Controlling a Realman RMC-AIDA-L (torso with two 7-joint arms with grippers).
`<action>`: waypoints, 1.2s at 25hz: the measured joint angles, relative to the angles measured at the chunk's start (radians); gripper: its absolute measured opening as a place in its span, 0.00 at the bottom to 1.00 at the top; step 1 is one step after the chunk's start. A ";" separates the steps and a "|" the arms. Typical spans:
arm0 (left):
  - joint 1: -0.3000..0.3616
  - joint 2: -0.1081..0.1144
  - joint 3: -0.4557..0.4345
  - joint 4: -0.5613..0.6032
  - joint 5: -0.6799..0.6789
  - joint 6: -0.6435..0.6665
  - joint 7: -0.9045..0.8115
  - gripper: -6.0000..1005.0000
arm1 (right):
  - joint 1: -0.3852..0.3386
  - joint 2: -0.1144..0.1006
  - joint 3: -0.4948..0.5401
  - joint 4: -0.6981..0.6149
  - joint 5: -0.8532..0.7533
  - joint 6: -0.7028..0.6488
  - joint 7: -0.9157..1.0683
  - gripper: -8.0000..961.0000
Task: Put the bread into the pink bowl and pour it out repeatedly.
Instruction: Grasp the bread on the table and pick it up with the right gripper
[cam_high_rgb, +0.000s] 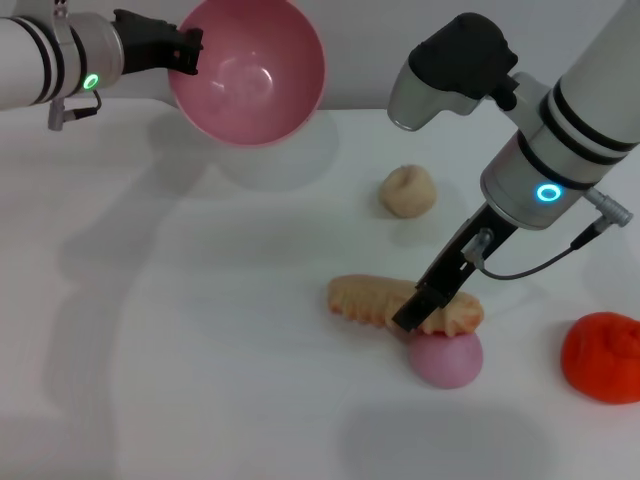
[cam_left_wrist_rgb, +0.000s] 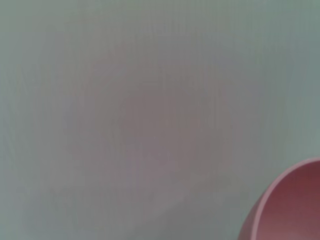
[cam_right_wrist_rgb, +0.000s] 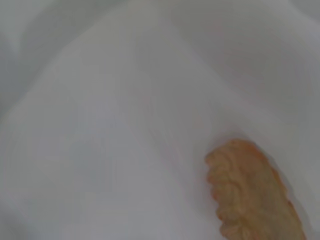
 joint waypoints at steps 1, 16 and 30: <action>-0.001 0.000 0.002 0.000 0.000 -0.001 0.000 0.05 | 0.001 0.000 0.000 0.001 -0.004 -0.002 -0.001 0.66; -0.006 -0.002 0.007 0.000 -0.005 -0.015 0.000 0.05 | 0.013 -0.001 -0.001 0.031 -0.057 -0.036 -0.021 0.66; -0.014 -0.004 0.009 -0.007 -0.005 -0.038 0.006 0.05 | 0.038 0.000 0.003 0.015 -0.082 -0.029 -0.023 0.66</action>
